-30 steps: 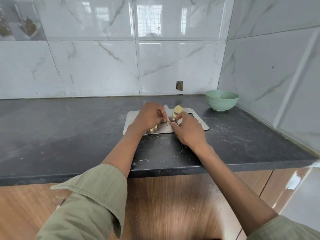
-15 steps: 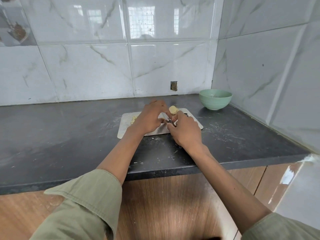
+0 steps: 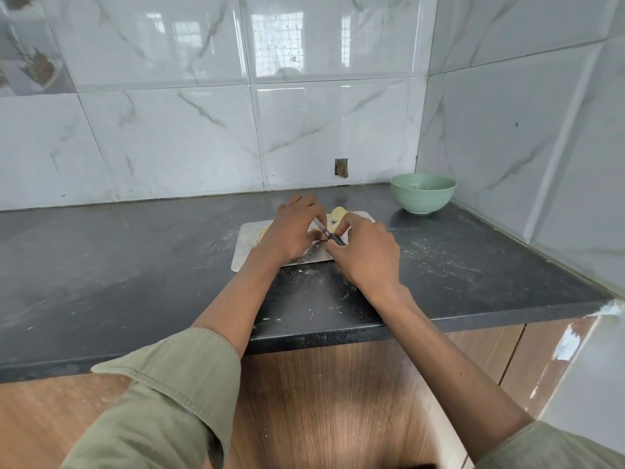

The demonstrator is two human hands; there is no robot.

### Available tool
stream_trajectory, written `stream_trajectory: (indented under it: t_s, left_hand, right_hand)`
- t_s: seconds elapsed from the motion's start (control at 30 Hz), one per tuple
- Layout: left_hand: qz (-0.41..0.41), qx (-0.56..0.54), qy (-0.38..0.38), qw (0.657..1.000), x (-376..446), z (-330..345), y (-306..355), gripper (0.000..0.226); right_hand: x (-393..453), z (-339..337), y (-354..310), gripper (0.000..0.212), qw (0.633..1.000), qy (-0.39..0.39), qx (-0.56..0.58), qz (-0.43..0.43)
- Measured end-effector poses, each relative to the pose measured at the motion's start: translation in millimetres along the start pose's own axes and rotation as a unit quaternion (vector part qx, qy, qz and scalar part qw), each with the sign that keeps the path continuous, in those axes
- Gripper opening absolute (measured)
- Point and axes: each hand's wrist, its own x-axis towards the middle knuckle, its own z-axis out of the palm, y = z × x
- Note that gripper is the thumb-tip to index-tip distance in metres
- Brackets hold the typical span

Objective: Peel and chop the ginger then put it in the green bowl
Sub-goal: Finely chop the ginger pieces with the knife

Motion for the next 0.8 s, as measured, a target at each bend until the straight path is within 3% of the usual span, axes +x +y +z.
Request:
stream_trajectory:
  t_s: [0.17, 0.33, 0.43, 0.53, 0.63, 0.8]
  left_hand:
    - [-0.044, -0.041, 0.025, 0.998, -0.4, -2.8, -1.2, 0.032]
    - [-0.081, -0.085, 0.059, 0.991, 0.0, -4.5, -3.4, 0.068]
    - [-0.102, -0.114, 0.094, 0.984, 1.6, -1.6, -5.9, 0.075]
    - [-0.163, -0.174, 0.114, 0.964, 0.4, -4.5, -5.5, 0.069]
    - [-0.194, -0.214, 0.081, 0.954, 0.0, -3.6, -8.2, 0.063]
    - [-0.215, -0.231, 0.098, 0.944, 3.8, -1.9, -3.9, 0.029]
  right_hand:
    - [0.0, -0.7, -1.4, 0.018, 1.000, 0.012, 0.021, 0.002]
    - [1.6, 1.1, -0.3, 0.018, 0.999, 0.010, 0.040, 0.023]
    - [2.6, 1.4, 0.5, 0.022, 0.997, 0.002, 0.060, 0.040]
    - [3.4, 1.5, 2.0, 0.026, 0.995, -0.007, 0.085, 0.053]
    - [4.7, 0.2, 2.2, 0.024, 0.992, -0.013, 0.106, 0.066]
    - [5.4, -0.1, 2.0, 0.023, 0.991, -0.023, 0.117, 0.066]
